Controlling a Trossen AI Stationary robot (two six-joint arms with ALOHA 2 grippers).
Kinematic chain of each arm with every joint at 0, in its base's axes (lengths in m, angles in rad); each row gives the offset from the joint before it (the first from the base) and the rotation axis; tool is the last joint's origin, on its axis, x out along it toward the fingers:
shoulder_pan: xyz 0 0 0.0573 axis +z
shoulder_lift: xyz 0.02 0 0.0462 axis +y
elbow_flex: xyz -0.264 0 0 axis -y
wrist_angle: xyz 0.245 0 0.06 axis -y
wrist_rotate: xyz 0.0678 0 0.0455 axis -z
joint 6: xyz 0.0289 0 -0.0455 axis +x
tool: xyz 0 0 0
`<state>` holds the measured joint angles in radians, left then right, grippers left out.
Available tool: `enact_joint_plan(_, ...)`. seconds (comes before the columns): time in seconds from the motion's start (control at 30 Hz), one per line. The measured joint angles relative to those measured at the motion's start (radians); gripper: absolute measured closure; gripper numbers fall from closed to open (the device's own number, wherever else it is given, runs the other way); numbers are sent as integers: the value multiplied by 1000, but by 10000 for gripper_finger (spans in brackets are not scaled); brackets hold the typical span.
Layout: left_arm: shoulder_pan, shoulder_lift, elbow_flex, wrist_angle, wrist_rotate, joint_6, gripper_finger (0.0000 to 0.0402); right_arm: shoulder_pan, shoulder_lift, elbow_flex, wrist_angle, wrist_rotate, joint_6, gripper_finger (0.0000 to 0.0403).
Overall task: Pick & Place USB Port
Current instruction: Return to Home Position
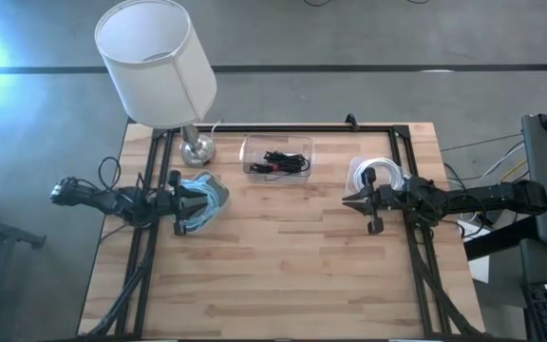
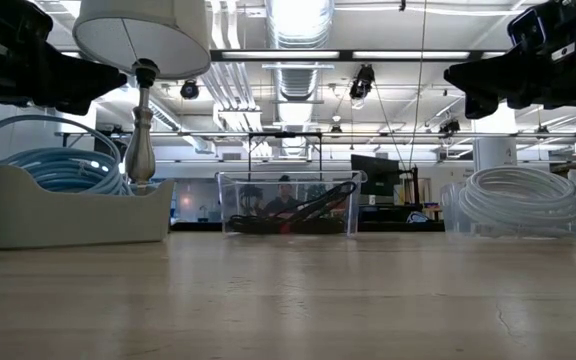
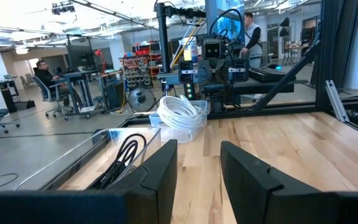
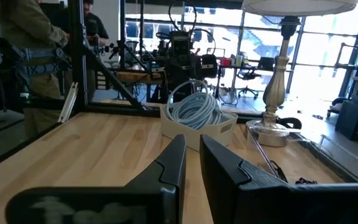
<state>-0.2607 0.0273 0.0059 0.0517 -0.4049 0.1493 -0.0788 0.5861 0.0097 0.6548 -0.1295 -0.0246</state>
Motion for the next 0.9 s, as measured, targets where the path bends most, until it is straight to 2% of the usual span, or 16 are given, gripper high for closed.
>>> enact_joint_plan(0.9,0,0,0,0,0,0,275,0,0,0,0,0,0,360)
